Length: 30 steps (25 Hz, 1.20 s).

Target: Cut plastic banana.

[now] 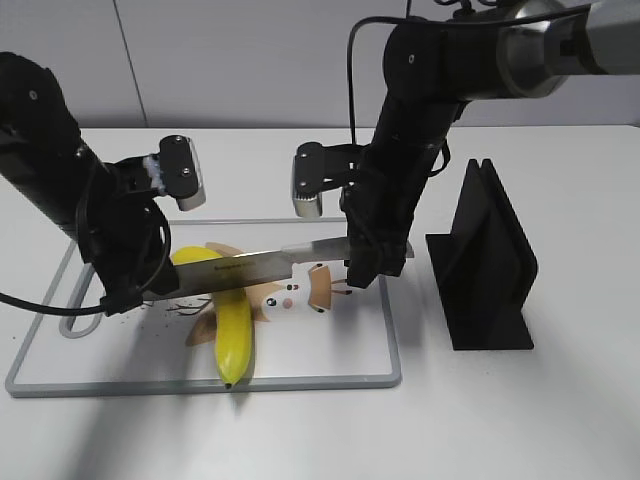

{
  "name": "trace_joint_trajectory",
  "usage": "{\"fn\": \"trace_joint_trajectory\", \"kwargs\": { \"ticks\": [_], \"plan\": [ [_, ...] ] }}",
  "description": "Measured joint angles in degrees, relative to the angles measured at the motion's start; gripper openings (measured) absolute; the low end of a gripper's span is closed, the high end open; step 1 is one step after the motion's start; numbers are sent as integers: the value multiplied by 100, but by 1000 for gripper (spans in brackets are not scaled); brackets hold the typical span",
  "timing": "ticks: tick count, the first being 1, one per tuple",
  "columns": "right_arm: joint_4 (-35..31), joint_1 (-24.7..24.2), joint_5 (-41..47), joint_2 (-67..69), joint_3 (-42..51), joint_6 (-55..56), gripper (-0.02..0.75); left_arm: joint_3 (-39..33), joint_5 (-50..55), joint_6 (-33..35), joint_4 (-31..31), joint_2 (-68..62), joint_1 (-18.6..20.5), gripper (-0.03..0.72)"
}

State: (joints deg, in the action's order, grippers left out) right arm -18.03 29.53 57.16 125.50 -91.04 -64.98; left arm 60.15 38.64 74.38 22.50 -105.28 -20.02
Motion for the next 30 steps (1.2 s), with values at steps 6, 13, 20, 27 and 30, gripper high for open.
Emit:
{"fn": "trace_joint_trajectory", "kwargs": {
  "ticks": [6,13,20,27,30],
  "plan": [
    [0,0,-4,2,0,23,218,0,0,0,0,0,0,-5],
    [64,19,-81,-219,6,46,218,-75,-45,-29,-66,190,-5,-5],
    [136,49,-73,-1096,17,52,218,-89,36,-77,-238,1225,-16,-7],
    [102,60,107,-1668,17,65,218,-101,257,-82,-232,2119,-33,-7],
    [68,60,130,-1688,17,65,221,-107,308,-82,-237,2229,-33,-7]
  ]
}}
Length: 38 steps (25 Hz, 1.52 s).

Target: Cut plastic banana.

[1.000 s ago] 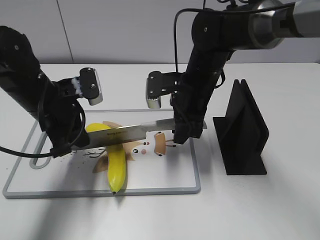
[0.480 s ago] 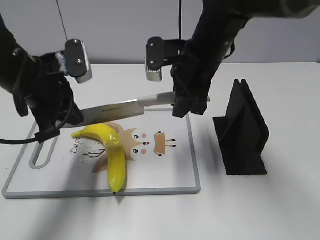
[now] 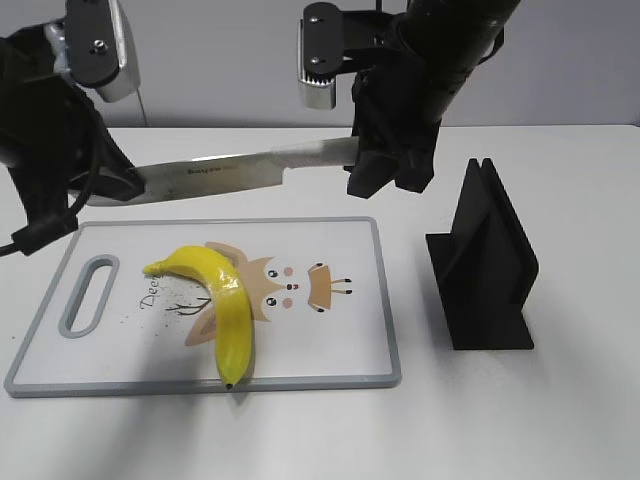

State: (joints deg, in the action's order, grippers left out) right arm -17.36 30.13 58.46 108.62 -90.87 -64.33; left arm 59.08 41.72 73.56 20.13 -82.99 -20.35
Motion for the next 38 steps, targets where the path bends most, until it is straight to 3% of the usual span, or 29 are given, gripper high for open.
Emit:
{"fn": "trace_joint_trajectory", "kwargs": {
  "ticks": [2,4,9,10,12,16,19,24,26,29,34,38],
  "plan": [
    [-6,0,9,0,0,0,221,0,11,-11,13,23,0,14],
    [-6,0,33,0,0,39,219,0,-43,-64,68,30,6,89],
    [136,-10,47,0,0,176,199,0,-134,-99,174,39,6,500],
    [159,-18,42,0,0,234,194,0,-164,-106,237,52,6,568],
    [255,-26,54,0,0,314,194,-2,-253,-117,325,102,6,634],
    [326,-50,121,0,0,342,194,-2,-415,-172,366,301,6,651],
    [326,-50,171,-23,0,464,194,-2,-595,-580,311,497,11,649],
    [540,-50,178,-295,0,1157,194,42,-740,-2837,-821,714,124,636],
    [810,-50,178,-412,0,1699,194,183,-629,-3918,-1380,725,226,628],
    [1221,-50,236,-551,0,2829,194,482,-313,-5008,-1915,725,464,613],
    [1420,-56,648,-750,0,4015,194,944,655,-5985,-2013,730,1026,590],
    [1166,-56,776,-1029,161,4962,194,958,2029,-6418,-2049,736,1534,588]
  ]
}}
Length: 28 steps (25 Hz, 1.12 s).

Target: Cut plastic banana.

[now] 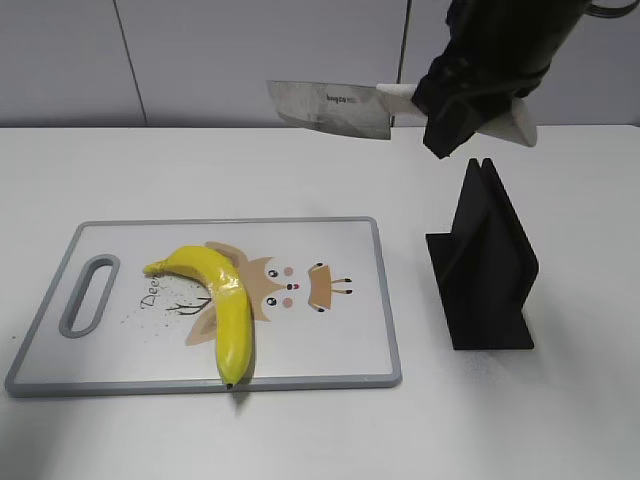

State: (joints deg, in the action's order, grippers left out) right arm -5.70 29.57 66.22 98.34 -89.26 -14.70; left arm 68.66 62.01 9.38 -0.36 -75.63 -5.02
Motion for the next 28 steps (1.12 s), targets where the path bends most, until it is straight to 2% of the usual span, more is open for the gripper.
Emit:
{"fn": "trace_joint_trajectory", "kwargs": {
  "ticks": [3,10,19,28],
  "plan": [
    [-394,0,-263,-472,465,500,194,-238,617,-76,-8,143,234,587],
    [-445,0,-1186,-1661,1893,1826,194,-1387,346,-88,191,1344,317,587],
    [937,0,-1504,-2720,2805,4168,194,-2592,0,-88,122,3381,322,584],
    [1116,0,-1468,-2853,2889,4713,194,-3630,32,-88,79,5259,322,583]
  ]
}}
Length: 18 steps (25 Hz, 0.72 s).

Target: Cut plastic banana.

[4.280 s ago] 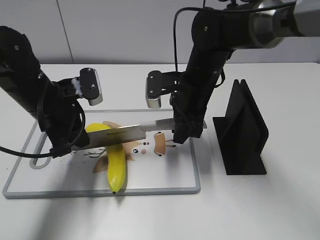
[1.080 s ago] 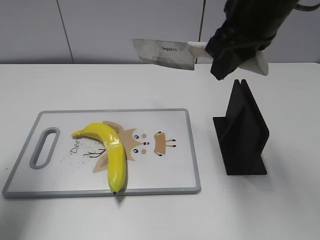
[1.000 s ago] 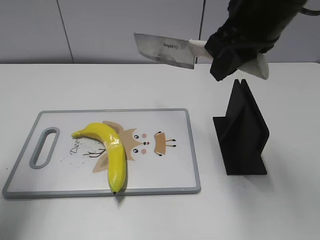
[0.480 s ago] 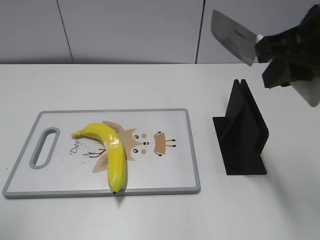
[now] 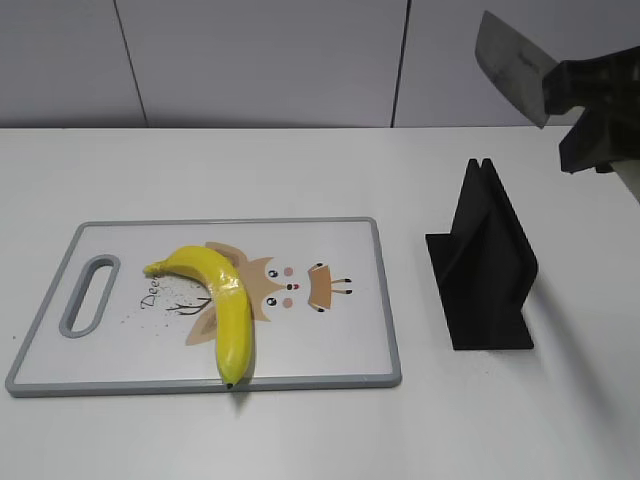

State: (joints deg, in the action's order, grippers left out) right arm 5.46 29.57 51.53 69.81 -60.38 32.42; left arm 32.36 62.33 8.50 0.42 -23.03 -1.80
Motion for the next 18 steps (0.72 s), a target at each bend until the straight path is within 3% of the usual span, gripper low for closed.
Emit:
{"fn": "trace_joint_trajectory", "kwargs": {
  "ticks": [5,11,18],
  "plan": [
    [413,0,-22,0,168,349,194,-276,110,-6,5,1054,0,575],
    [470,0,-357,0,649,399,194,-368,30,-6,32,2186,0,568],
    [527,0,-698,262,779,406,194,-414,-24,-14,64,2332,0,562]
  ]
}}
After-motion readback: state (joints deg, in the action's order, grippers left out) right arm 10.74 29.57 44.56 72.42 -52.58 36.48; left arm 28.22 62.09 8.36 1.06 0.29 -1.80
